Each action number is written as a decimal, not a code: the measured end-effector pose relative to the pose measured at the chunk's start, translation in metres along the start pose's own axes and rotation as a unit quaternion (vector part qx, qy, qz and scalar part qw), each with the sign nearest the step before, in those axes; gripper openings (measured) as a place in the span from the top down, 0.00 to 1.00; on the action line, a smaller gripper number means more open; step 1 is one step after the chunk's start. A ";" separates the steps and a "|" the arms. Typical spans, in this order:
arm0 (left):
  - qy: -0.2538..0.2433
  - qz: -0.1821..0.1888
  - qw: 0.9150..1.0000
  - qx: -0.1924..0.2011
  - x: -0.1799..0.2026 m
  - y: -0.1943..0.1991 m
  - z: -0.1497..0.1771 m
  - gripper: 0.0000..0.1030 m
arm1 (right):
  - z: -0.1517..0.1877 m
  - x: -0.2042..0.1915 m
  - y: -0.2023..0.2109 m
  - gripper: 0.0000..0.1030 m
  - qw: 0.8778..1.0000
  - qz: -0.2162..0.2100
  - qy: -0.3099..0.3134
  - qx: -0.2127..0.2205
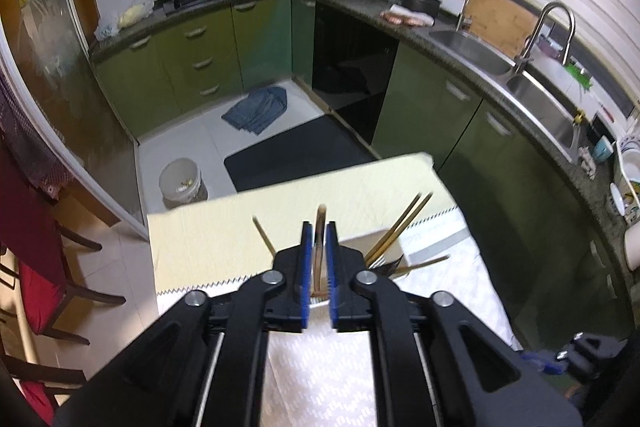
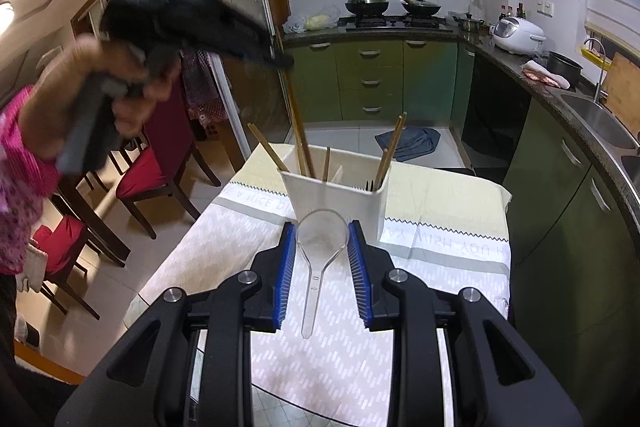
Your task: Organize utensils
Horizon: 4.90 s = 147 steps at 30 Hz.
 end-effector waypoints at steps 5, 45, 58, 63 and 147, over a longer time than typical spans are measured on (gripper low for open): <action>0.002 0.016 1.000 -0.005 -0.004 -0.008 0.012 0.58 | -0.023 -0.005 0.013 0.74 1.000 0.000 0.000 0.029; 0.004 0.005 0.977 0.213 -0.019 0.026 0.223 0.08 | -0.075 0.012 -0.092 0.51 0.991 0.087 -0.031 0.098; 0.014 -0.001 0.974 0.226 -0.008 0.012 0.276 0.06 | 0.107 -0.017 0.020 0.04 0.976 0.125 -0.013 0.177; 0.014 -0.010 0.970 0.244 0.003 0.024 0.301 0.06 | 0.158 -0.028 0.035 0.04 0.977 0.121 -0.017 0.177; 0.037 -0.011 0.977 0.210 -0.014 0.014 0.332 0.06 | 0.171 -0.034 0.029 0.04 0.981 0.098 -0.027 0.168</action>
Point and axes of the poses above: each gripper's, at about its wrist camera, not at the fingertips, and y roughly against the way its jaws point, x to its right, z to its underside, the point moved 3 cm from there along -y, roughly the way its jaws point, and after that the axes turned 10 degrees about -x, right-handed, at the moved point
